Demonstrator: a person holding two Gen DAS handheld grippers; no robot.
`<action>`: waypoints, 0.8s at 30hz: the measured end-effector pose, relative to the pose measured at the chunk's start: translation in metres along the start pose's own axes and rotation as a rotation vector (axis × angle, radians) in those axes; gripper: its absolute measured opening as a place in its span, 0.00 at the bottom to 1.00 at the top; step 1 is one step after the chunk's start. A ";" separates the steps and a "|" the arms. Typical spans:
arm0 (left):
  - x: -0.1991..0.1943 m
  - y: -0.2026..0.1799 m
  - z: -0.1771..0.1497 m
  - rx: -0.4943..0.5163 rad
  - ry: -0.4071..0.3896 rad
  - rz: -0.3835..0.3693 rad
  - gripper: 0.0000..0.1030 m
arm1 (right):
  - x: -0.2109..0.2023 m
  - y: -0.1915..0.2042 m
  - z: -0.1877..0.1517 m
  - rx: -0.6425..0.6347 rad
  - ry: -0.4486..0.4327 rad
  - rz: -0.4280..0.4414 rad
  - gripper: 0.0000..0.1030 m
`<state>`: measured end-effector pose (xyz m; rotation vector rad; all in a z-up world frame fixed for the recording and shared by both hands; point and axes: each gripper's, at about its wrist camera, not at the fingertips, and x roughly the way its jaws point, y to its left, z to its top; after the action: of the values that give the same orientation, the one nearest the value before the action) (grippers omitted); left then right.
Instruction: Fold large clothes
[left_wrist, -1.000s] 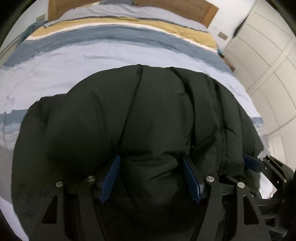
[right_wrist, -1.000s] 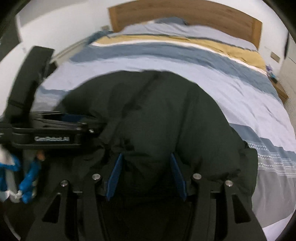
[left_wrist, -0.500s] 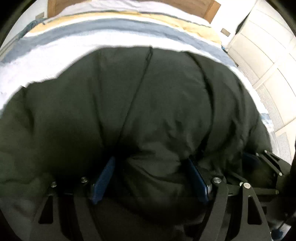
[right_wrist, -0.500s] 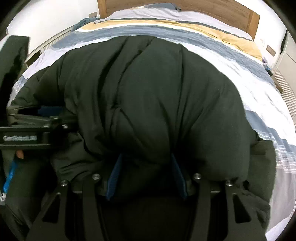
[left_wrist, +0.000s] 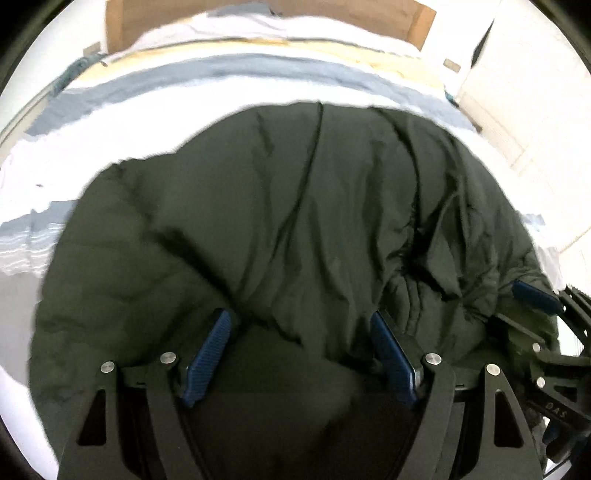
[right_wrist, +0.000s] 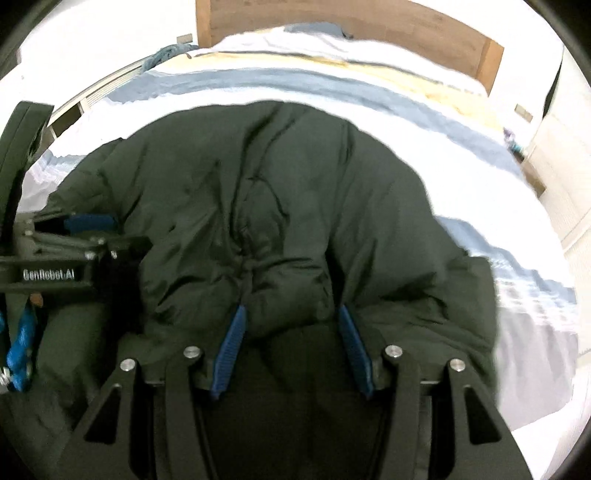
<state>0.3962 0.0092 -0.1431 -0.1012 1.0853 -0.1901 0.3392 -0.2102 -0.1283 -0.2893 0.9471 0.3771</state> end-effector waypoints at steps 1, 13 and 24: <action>-0.009 0.000 -0.001 -0.011 -0.016 -0.003 0.75 | -0.007 0.002 -0.001 -0.007 -0.009 -0.007 0.50; -0.114 0.035 -0.057 -0.077 -0.078 0.013 0.75 | -0.115 0.032 -0.027 -0.030 -0.058 -0.035 0.50; -0.185 0.083 -0.127 -0.086 -0.029 0.124 0.76 | -0.190 0.065 -0.071 0.002 -0.014 -0.029 0.50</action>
<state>0.2088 0.1297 -0.0556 -0.1128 1.0669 -0.0304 0.1591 -0.2157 -0.0147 -0.2975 0.9291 0.3511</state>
